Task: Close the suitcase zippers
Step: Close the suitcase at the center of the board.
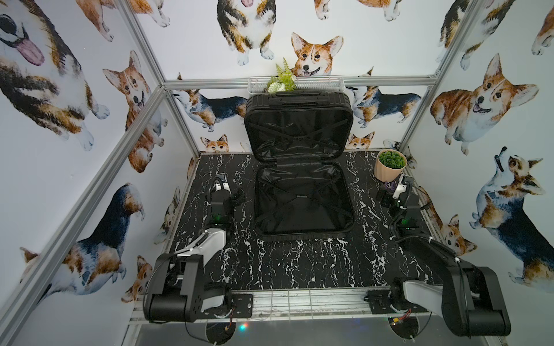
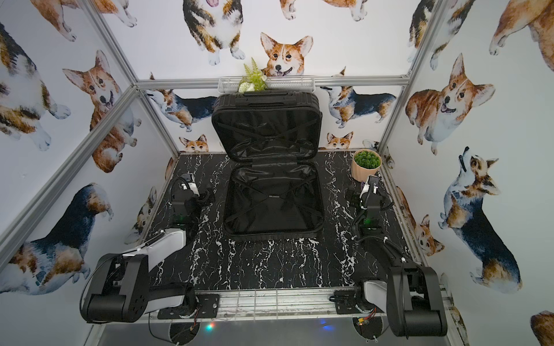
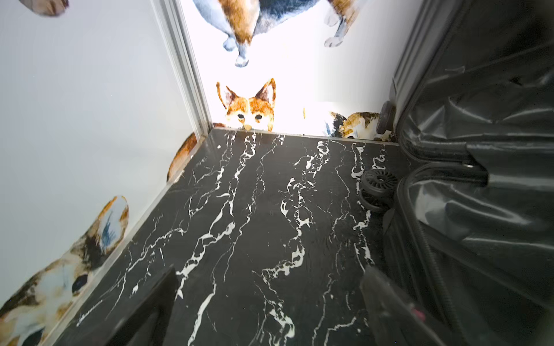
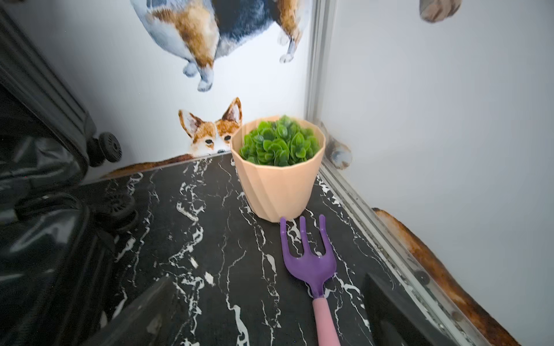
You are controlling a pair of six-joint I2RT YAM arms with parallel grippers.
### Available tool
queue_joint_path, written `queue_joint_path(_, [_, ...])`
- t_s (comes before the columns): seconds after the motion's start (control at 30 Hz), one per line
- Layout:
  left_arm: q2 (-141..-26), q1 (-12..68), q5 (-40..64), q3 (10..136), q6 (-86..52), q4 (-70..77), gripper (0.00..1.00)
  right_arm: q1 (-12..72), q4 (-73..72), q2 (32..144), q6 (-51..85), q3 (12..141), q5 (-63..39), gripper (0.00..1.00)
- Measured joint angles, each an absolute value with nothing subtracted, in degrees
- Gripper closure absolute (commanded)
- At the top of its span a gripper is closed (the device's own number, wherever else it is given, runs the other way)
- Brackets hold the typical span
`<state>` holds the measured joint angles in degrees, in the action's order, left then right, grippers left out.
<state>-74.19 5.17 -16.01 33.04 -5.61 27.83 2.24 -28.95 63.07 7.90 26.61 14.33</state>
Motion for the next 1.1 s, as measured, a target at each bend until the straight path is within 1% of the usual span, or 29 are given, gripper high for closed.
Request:
queue_joint_path(0.07, [-73.65, 5.17, -14.04, 37.21, -8.36, 20.36, 0.01, 2.22, -25.08, 61.08, 9.30, 30.09, 11.70, 0.04])
queue_joint_path(0.17, [-73.91, 5.17, -9.08, 42.63, -13.08, 9.37, 0.06, 2.24, -20.69, 60.93, 11.16, 36.07, 5.43, 0.09])
queue_joint_path(0.2, [-74.39, 5.17, -6.72, 43.94, -14.59, 6.20, 0.10, 2.24, -19.46, 61.47, 12.14, 38.24, 2.94, 0.12])
queue_joint_path(0.27, [-75.64, 5.17, -1.80, 45.82, -17.56, 0.82, 0.13, 2.44, -18.15, 63.16, 13.21, 42.37, -1.67, 0.15])
queue_joint_path(0.3, [-76.34, 5.17, 0.75, 46.48, -19.20, -1.76, 0.16, 2.83, -17.69, 64.42, 13.76, 44.62, -3.55, 0.16])
queue_joint_path(0.43, [-78.67, 5.17, 9.06, 47.55, -24.03, -7.33, 0.25, 6.76, -16.45, 69.87, 13.58, 53.04, -8.82, 0.21])
queue_joint_path(0.57, [-81.28, 5.17, 15.00, 47.77, -27.51, -9.87, 0.34, 9.37, -16.43, 74.39, 11.84, 60.07, -11.62, 0.36])
queue_joint_path(0.63, [-82.28, 5.17, 17.15, 48.10, -28.51, -10.83, 0.36, 9.41, -16.36, 76.29, 11.70, 62.89, -11.86, 0.41])
queue_joint_path(0.7, [-83.57, 5.17, 19.25, 49.69, -29.21, -11.38, 0.38, 9.69, -16.47, 78.50, 11.46, 66.13, -11.94, 0.43])
queue_joint_path(0.73, [-83.96, 5.17, 19.94, 50.17, -29.41, -11.11, 0.43, 9.82, -16.47, 79.22, 11.38, 67.18, -12.01, 0.43])
queue_joint_path(0.87, [-86.72, 5.17, 22.70, 51.42, -30.09, -11.40, 0.51, 10.13, -16.56, 82.96, 10.31, 72.25, -12.99, 0.44])
queue_joint_path(1.07, [-90.08, 5.17, 24.77, 53.08, -30.22, -12.27, 0.62, 10.50, -16.40, 87.70, 8.97, 78.26, -14.00, 0.44])
queue_joint_path(1.1, [-90.41, 5.17, 24.99, 53.25, -30.22, -12.53, 0.63, 10.50, -16.32, 88.58, 8.93, 79.31, -14.11, 0.44])
